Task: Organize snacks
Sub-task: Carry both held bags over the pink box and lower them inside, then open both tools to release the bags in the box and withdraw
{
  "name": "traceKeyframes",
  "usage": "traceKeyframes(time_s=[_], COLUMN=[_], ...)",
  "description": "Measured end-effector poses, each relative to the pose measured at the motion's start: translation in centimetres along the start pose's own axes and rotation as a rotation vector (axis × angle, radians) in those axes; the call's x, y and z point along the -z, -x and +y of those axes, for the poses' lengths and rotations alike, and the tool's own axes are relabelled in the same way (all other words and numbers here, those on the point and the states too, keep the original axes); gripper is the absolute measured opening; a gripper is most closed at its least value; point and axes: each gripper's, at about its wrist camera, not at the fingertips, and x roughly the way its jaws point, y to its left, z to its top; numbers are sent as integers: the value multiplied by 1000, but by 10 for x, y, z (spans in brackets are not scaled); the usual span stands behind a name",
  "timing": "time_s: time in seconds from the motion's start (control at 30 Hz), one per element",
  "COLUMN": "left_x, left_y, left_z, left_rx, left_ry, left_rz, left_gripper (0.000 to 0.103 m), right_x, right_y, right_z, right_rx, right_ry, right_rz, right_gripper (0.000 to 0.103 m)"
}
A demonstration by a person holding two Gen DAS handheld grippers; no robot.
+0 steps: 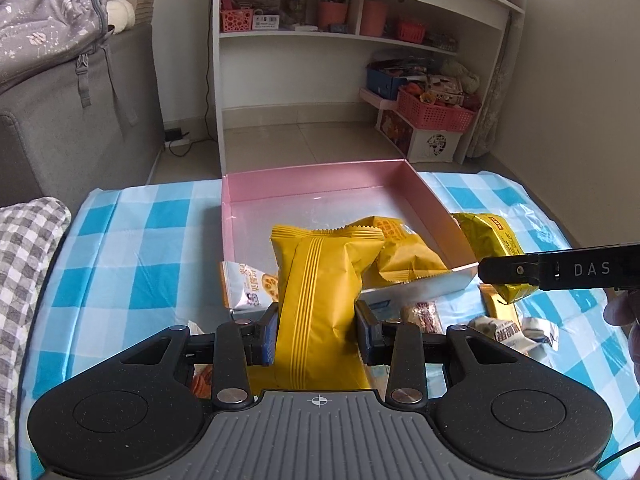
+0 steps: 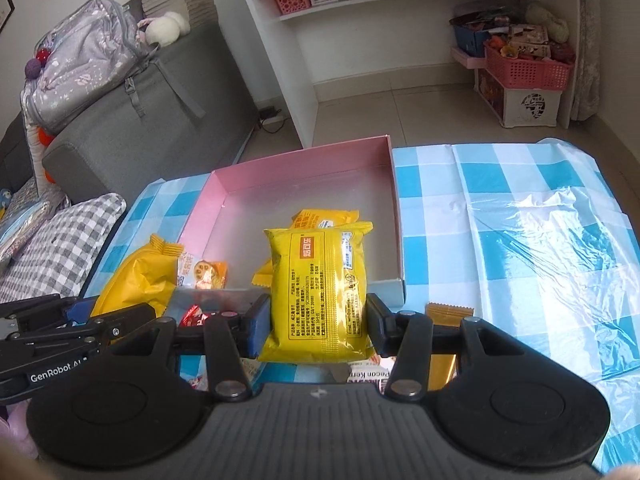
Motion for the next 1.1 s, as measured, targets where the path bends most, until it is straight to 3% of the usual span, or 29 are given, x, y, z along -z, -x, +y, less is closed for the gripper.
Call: traceKeyframes(time_s=[0.43,0.6,0.77,0.97,1.1], left_x=[-28,-34,-37,-29,-20], left_y=[-72,-84,-82,-69,-47], left_z=[2,2,1,2,10], left_rx=[-59,-83,-61,-100,-102], left_ry=[94,120,124,86,110], left_rz=[-23,-69,-65,-27,-8], left_gripper=[35,38,67,82,87], right_x=[-27,-29,-32,-30,-21], right_y=[-50,-53,-42,-30,-15], right_z=[-16,-21,-23,-23,-26], right_rx=[75,57,32,74,90], right_ry=[-48,-62,-58,-4,34], right_rz=[-45,-79,-113,-81,-52], right_gripper=[45,48,68,79,86])
